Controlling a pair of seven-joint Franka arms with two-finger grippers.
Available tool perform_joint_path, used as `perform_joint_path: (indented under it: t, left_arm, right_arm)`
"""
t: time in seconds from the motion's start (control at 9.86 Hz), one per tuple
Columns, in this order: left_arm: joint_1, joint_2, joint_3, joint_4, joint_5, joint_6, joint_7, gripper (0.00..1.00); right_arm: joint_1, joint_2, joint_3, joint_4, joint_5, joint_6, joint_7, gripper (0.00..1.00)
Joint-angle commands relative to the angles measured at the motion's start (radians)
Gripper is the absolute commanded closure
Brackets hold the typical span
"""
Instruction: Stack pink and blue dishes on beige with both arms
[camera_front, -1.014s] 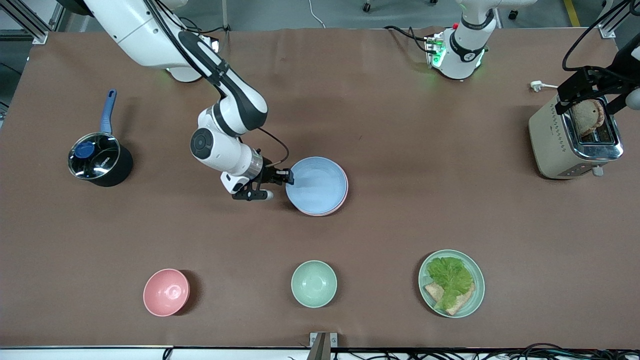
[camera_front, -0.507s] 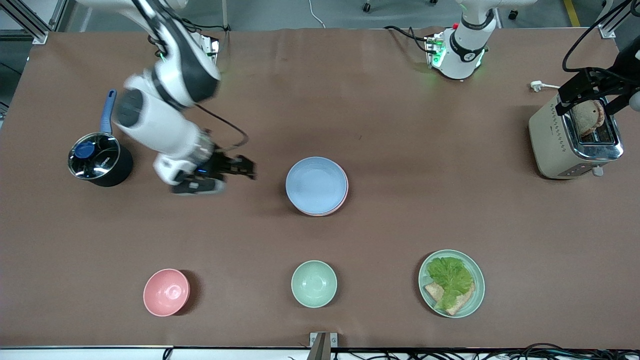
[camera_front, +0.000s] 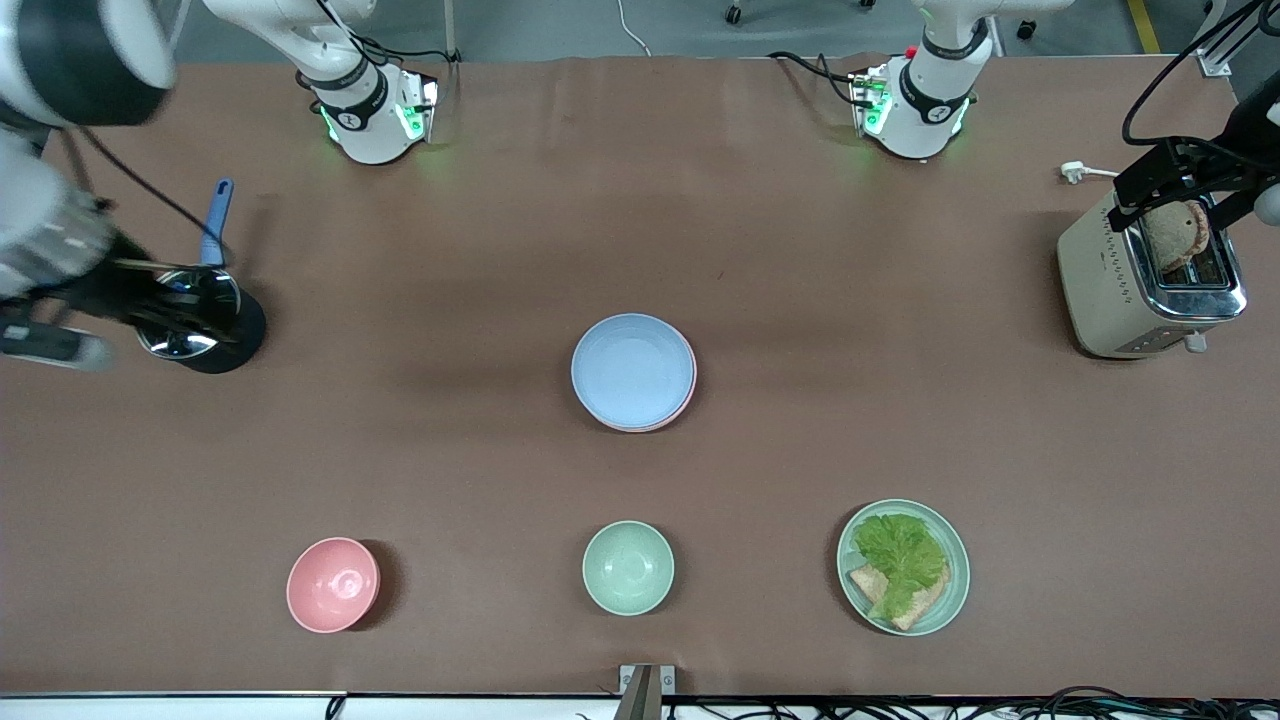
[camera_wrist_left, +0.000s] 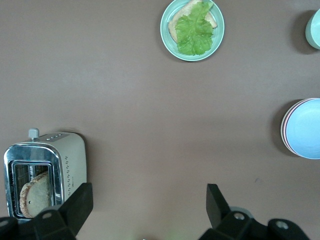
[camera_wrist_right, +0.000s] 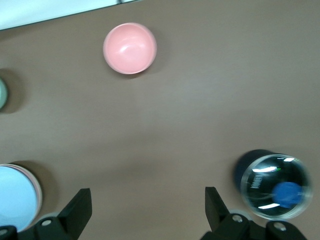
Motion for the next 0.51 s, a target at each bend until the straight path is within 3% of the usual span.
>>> perform_joint_path:
  t: [0.0, 0.41]
  left_arm:
    - [0.005, 0.000, -0.001, -0.027, -0.018, -0.018, 0.004, 0.00]
    - [0.007, 0.000, 0.002, -0.025, -0.008, -0.018, 0.010, 0.00]
  right_arm:
    - [0.000, 0.000, -0.095, 0.115, -0.012, -0.133, -0.143, 0.00]
    - [-0.035, -0.025, -0.100, 0.125, -0.002, -0.178, -0.111, 0.00]
